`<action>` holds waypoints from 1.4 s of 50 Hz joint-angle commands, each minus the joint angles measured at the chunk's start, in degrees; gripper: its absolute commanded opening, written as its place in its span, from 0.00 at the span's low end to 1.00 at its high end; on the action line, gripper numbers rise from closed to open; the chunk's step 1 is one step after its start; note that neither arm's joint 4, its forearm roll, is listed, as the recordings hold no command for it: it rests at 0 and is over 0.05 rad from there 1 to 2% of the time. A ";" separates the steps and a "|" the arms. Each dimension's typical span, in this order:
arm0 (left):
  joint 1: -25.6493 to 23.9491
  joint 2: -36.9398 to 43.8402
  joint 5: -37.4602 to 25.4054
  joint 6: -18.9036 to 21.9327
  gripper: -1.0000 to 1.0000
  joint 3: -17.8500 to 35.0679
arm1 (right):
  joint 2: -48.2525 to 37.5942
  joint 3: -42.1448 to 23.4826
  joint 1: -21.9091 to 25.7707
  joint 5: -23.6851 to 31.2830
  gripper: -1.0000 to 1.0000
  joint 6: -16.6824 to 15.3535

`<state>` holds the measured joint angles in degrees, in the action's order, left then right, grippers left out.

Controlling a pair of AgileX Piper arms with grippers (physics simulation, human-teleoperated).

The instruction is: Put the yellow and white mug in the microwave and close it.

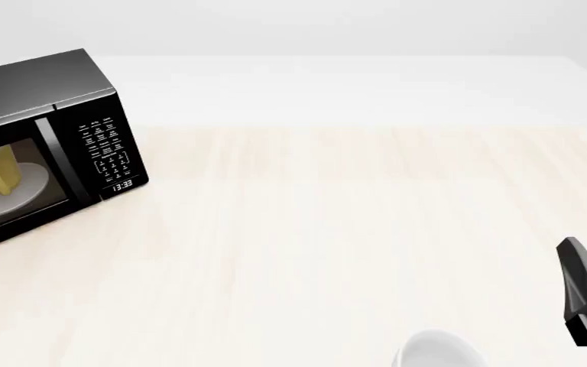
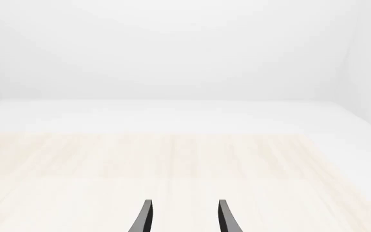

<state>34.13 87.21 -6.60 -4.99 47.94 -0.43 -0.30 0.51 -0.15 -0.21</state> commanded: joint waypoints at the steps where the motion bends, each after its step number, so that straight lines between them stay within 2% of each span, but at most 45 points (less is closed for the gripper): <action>1: -0.16 -1.50 0.56 -3.03 1.00 0.14 | 0.08 0.05 -0.08 0.03 1.00 0.03; 12: -0.06 -6.13 0.58 -2.27 1.00 -4.66 | 0.08 0.05 -0.08 0.03 1.00 0.03; 19: -0.05 -9.48 -0.66 -2.22 1.00 -5.88 | 0.08 0.05 -0.08 0.03 1.00 0.03; 29: 0.23 -13.87 -2.36 -2.14 1.00 -5.37 | 0.08 0.05 -0.08 0.03 1.00 0.03; 31: 0.14 -17.04 -2.24 -1.25 1.00 -5.15 | 0.08 0.05 -0.08 0.03 1.00 0.03; 41: 0.11 -20.30 -4.24 -1.66 1.00 -4.43 | 0.08 0.05 -0.08 0.03 1.00 0.03; 47: -0.97 -25.78 -5.13 -2.30 1.00 -3.81 | 0.08 0.05 -0.08 0.03 1.00 0.03; 70: -0.19 -33.05 -11.54 -1.60 1.00 -2.53 | 0.08 0.05 -0.08 0.03 1.00 0.03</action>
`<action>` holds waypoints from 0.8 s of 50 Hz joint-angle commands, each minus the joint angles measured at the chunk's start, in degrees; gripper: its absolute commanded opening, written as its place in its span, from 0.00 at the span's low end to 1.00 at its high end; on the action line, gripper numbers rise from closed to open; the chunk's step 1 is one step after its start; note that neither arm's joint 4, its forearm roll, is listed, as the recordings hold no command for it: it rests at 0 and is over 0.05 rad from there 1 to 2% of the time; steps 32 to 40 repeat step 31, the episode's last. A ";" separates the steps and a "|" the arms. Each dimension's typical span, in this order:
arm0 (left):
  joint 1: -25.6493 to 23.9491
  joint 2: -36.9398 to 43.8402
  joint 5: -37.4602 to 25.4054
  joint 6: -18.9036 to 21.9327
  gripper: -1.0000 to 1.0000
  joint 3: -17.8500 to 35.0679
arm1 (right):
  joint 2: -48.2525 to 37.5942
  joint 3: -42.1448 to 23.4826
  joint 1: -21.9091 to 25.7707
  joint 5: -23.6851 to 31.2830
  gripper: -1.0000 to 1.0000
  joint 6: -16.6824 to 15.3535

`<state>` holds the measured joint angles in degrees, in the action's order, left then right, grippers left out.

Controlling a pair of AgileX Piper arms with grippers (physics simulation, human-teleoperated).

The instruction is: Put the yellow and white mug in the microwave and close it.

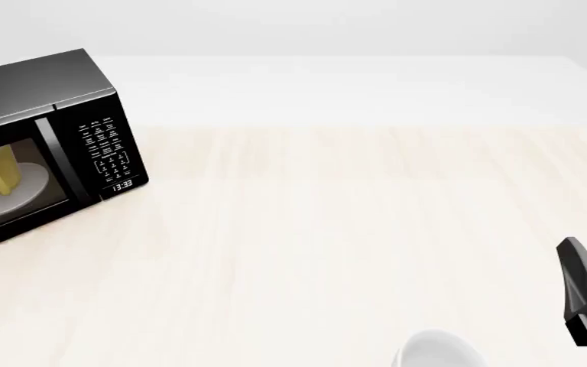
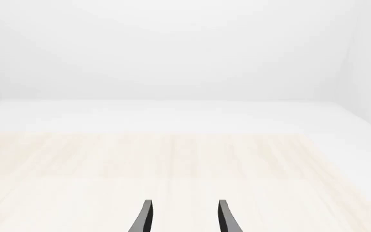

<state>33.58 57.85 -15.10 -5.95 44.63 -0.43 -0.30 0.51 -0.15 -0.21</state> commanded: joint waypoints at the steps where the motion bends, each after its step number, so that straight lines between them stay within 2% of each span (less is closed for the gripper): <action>1: 0.60 -4.03 -3.41 -0.58 1.00 0.96 | 0.08 0.05 -0.08 0.03 1.00 0.03; 13: 2.61 -6.12 -6.71 -0.90 1.00 3.49 | 0.08 0.05 -0.08 0.03 1.00 0.03; 24: -0.39 -9.95 -9.68 -2.59 1.00 5.76 | 0.08 0.05 -0.08 0.03 1.00 0.03; 40: -0.39 -11.14 -10.86 -3.38 1.00 7.12 | 0.08 0.05 -0.08 0.03 1.00 0.03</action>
